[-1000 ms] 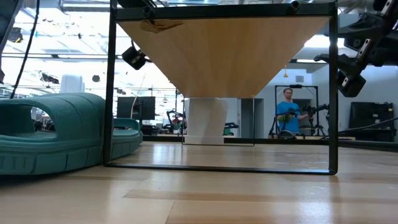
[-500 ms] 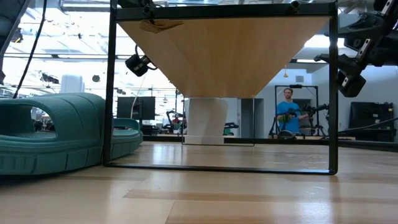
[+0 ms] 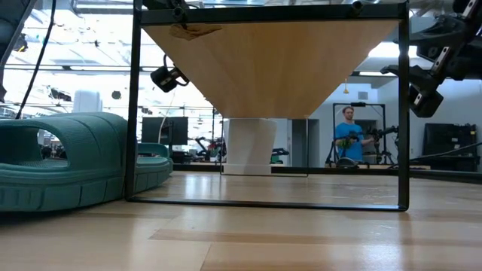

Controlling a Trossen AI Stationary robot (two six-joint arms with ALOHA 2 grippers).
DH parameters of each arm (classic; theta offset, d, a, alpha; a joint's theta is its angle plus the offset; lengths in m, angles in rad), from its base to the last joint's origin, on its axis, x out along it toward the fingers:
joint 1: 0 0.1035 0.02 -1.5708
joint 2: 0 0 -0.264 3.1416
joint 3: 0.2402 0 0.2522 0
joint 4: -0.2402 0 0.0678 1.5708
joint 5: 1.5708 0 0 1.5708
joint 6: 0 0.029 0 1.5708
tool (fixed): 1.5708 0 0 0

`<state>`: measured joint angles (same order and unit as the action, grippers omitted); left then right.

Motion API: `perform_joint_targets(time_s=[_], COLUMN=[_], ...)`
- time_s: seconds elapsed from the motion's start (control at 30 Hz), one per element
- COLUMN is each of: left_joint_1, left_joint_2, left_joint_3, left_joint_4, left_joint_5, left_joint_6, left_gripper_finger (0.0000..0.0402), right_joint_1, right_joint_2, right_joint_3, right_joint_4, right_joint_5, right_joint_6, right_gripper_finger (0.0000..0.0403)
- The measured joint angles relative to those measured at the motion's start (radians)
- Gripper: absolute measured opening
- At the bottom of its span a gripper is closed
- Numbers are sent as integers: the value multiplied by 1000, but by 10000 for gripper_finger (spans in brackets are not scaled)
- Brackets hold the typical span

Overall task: Pick and place slides into the shelf
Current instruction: Put the bottom black slipper on the shelf

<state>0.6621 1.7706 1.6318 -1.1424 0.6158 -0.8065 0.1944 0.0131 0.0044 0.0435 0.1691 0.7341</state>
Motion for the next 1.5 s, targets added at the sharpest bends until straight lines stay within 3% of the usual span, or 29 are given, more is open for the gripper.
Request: perform_joint_targets(time_s=[0.77, 1.2, 1.5], left_joint_1=[0, 0, -1], left_joint_2=[0, -1, -2], left_joint_3=[0, 0, 0], left_joint_4=[7, 43, 40], left_joint_5=[-49, -47, -48], left_joint_6=[-10, -14, -12], left_gripper_finger=[1, 38, 43], right_joint_1=[0, 0, 0], right_joint_2=[0, 0, 0], right_joint_3=[0, 0, 0], right_joint_4=[-2, -2, -2], right_joint_5=[-8, -8, -8], right_joint_6=[0, 0, 0], right_gripper_finger=[178, 178, 178])
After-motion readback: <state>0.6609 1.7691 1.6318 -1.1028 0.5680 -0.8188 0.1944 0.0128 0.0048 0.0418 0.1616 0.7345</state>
